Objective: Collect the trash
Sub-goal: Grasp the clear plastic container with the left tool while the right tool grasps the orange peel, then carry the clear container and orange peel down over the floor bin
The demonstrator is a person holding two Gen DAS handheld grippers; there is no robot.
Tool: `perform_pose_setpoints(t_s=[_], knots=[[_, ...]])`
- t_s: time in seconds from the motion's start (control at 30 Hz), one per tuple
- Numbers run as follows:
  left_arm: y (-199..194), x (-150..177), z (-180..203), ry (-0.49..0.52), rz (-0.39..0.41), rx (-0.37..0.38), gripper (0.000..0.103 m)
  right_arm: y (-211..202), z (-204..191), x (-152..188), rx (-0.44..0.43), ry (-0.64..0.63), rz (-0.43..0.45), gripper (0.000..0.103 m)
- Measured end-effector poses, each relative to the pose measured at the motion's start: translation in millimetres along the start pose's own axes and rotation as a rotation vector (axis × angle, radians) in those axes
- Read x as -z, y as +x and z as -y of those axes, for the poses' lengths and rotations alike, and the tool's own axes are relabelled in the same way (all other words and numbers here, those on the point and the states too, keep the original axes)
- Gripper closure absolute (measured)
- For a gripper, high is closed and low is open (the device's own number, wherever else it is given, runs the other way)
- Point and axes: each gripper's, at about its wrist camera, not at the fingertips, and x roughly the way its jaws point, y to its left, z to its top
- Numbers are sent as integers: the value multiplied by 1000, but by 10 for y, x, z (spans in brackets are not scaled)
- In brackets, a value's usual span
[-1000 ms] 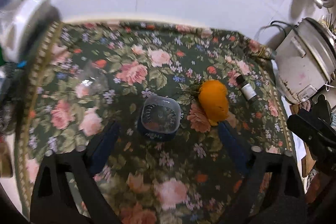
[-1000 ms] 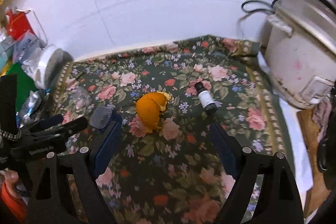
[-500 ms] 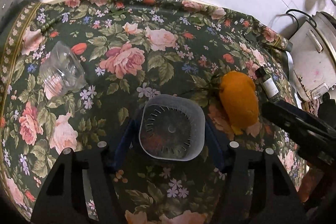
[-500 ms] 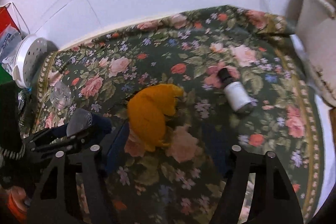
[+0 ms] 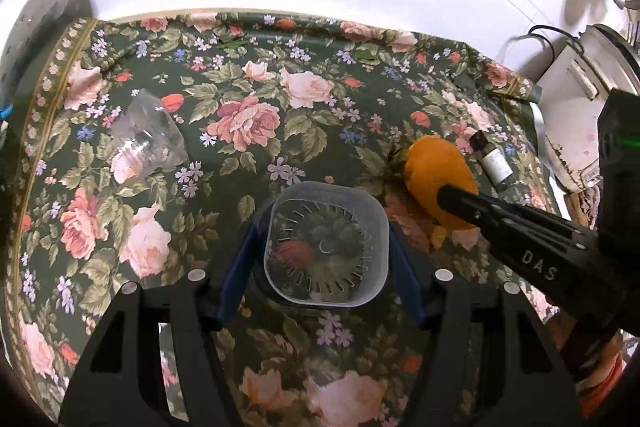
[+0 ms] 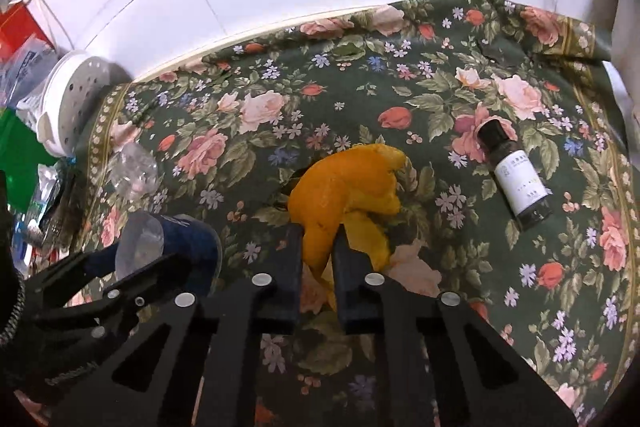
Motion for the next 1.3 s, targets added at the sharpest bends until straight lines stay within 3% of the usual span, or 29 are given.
perform_pose_setpoints(t_s=[0.4, 0.63, 0.87, 1.07, 1.3], knots=[[-713, 315, 567, 30, 101, -46, 40, -1018, 207, 367, -26, -33, 98, 94], [-1347, 859, 1054, -8, 195, -95, 40, -1758, 348, 759, -60, -109, 152, 94], [-1876, 1365, 1407, -33, 233, -124, 40, -2262, 337, 1176, -94, -176, 167, 94], [-2216, 1716, 1549, -2, 251, -134, 41, -2583, 280, 1510, -104, -166, 197, 94], [-2512, 2174, 1467, 41, 263, -84, 41, -2828, 88, 1949, -57, -115, 231, 94]])
